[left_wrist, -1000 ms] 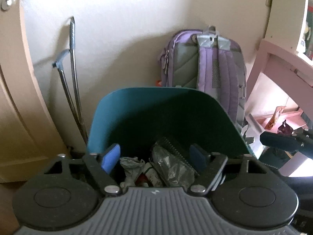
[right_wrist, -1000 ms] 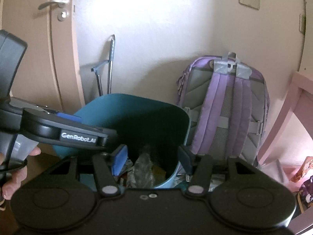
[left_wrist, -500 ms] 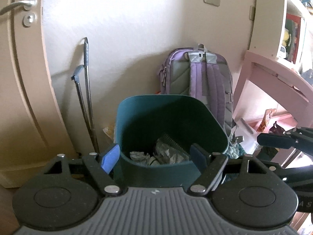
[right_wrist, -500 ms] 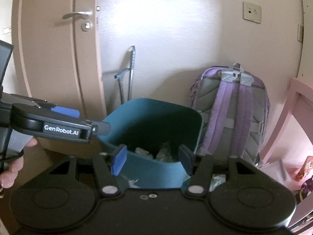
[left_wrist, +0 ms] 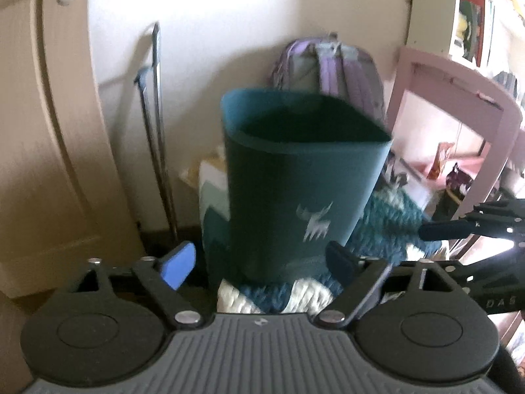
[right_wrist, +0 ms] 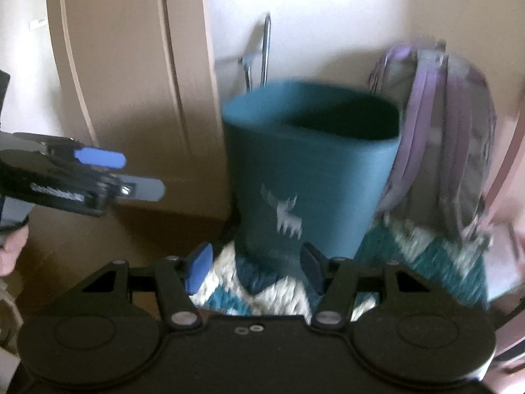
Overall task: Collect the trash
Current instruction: 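Withdraw both tools from the bin back toward the trash on the floor, then grasp the orange snack packet with the left tool while the right tool grasps the white bar wrapper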
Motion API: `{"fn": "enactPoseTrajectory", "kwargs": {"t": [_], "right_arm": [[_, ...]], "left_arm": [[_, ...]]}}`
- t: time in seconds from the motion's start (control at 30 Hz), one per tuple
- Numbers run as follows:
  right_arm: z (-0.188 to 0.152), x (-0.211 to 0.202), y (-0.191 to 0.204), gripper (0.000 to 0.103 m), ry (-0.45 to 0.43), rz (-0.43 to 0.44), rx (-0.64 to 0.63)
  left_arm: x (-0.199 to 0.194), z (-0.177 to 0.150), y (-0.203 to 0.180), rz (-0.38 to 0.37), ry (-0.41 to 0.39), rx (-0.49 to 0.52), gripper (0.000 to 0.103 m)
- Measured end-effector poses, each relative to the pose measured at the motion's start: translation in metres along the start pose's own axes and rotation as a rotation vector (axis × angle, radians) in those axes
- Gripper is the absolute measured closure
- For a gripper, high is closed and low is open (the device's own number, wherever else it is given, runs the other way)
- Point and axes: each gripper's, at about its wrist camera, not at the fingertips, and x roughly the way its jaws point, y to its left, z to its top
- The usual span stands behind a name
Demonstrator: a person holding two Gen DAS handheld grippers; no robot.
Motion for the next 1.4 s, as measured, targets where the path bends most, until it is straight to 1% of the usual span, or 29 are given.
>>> {"fn": "enactPoseTrajectory", "kwargs": {"t": [0.03,0.13,0.23,0.33,0.4,0.5,0.57,0.63,0.7,0.9,1.0,1.07,1.13,1.2,1.3,1.4], "right_arm": [[-0.008,0.008,0.0,0.045,0.016,0.002,0.004],[-0.035,0.037,0.001,0.045,0.079,0.016,0.01],[-0.063,0.074,0.0,0.045,0.145,0.032,0.008],[-0.091,0.117,-0.001,0.045,0.216,0.044,0.022],[-0.108,0.147,-0.006,0.045,0.27,0.058,0.05],[-0.136,0.188,-0.008,0.045,0.336,0.064,0.055],[-0.154,0.216,-0.009,0.045,0.384,0.067,0.035],[-0.17,0.239,-0.008,0.045,0.424,0.075,0.009],[-0.186,0.262,-0.005,0.045,0.457,0.084,-0.052],[-0.227,0.326,0.006,0.045,0.564,0.131,-0.195],[-0.247,0.358,0.01,0.047,0.619,0.154,-0.244],[-0.258,0.374,0.013,0.047,0.642,0.171,-0.27],[-0.267,0.39,0.016,0.048,0.665,0.197,-0.295],[-0.276,0.402,0.02,0.048,0.683,0.221,-0.314],[-0.288,0.42,0.026,0.048,0.699,0.242,-0.342],[-0.298,0.438,0.032,0.05,0.714,0.255,-0.363]], "left_arm": [[0.005,-0.012,0.007,0.005,0.005,-0.008,0.002],[0.023,-0.041,0.023,0.011,0.033,-0.012,0.001],[0.051,-0.073,0.041,0.014,0.104,-0.013,0.001],[0.086,-0.104,0.059,-0.012,0.177,-0.03,0.001],[0.11,-0.125,0.069,-0.015,0.217,-0.036,0.001],[0.146,-0.156,0.081,-0.019,0.274,-0.015,0.001],[0.169,-0.18,0.082,-0.033,0.308,0.024,0.001],[0.192,-0.203,0.08,-0.037,0.347,0.067,0.002],[0.213,-0.228,0.076,-0.053,0.389,0.093,0.002],[0.277,-0.301,0.058,-0.093,0.51,0.153,0.002],[0.302,-0.341,0.039,-0.128,0.57,0.252,0.002],[0.315,-0.364,0.025,-0.151,0.583,0.326,0.002],[0.325,-0.381,0.018,-0.167,0.594,0.361,0.002],[0.336,-0.396,0.014,-0.189,0.618,0.353,0.002],[0.351,-0.414,0.01,-0.194,0.646,0.353,0.002],[0.365,-0.428,0.011,-0.17,0.658,0.331,0.003]]}}
